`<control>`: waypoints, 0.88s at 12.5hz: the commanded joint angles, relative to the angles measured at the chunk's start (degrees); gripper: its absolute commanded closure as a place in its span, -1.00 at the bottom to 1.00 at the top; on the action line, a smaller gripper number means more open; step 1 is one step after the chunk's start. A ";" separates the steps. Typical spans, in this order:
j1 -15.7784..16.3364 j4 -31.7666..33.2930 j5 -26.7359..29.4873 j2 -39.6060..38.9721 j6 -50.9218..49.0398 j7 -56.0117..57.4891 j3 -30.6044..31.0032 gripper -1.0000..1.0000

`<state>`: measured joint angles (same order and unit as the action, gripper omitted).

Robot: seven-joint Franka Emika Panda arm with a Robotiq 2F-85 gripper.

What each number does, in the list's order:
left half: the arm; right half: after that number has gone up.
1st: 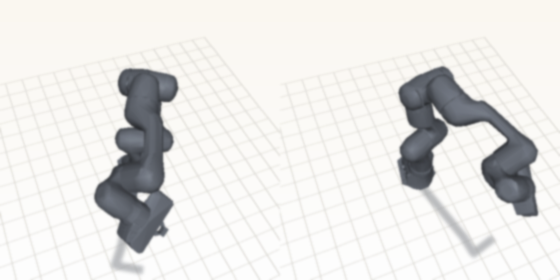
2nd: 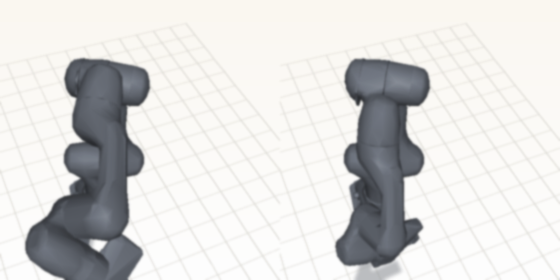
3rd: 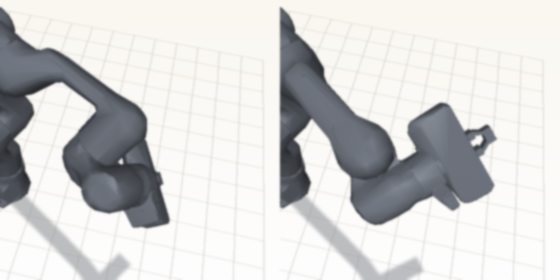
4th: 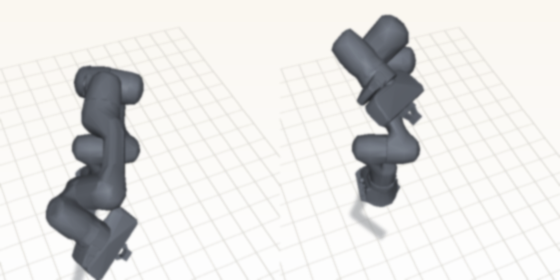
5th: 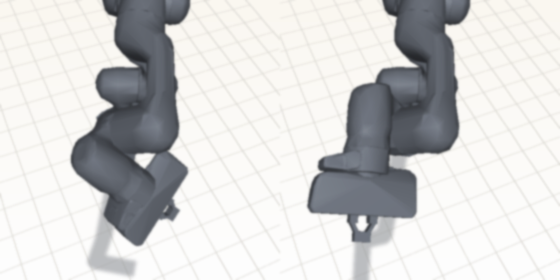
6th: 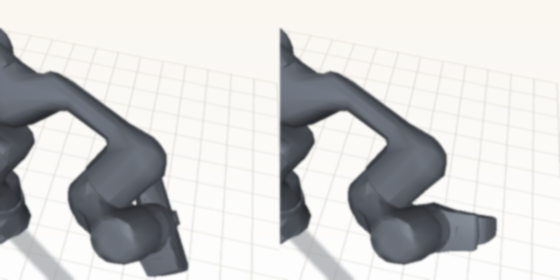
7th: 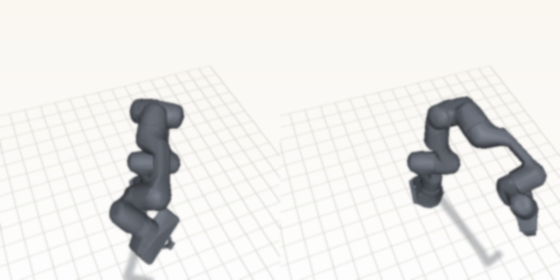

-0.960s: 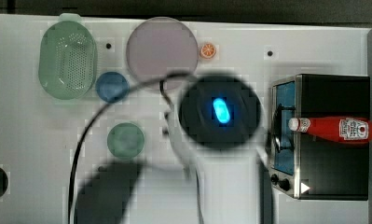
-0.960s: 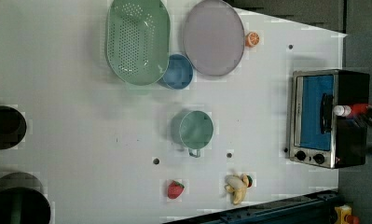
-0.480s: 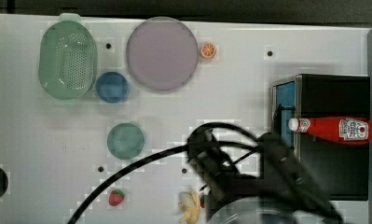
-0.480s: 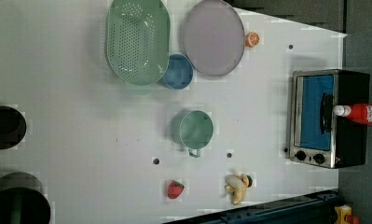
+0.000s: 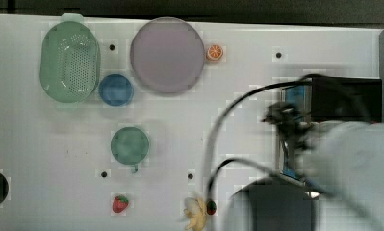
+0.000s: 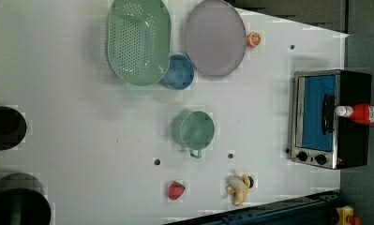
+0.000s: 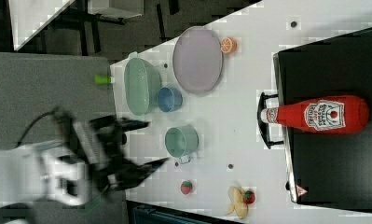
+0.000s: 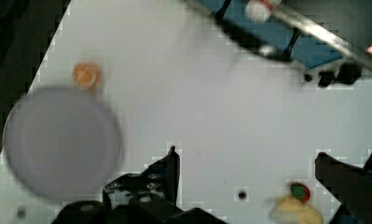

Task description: Pick Ketchup from oven and place it on table.

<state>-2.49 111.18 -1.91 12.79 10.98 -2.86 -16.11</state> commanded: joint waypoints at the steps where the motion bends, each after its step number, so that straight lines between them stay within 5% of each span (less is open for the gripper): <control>1: -1.52 -0.09 0.26 -2.87 4.25 -0.51 -5.53 -1.00; 11: -2.60 -9.08 2.64 -23.36 14.98 -0.51 -17.65 -1.00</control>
<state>-4.88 102.06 0.16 -10.83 27.08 -2.95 -34.41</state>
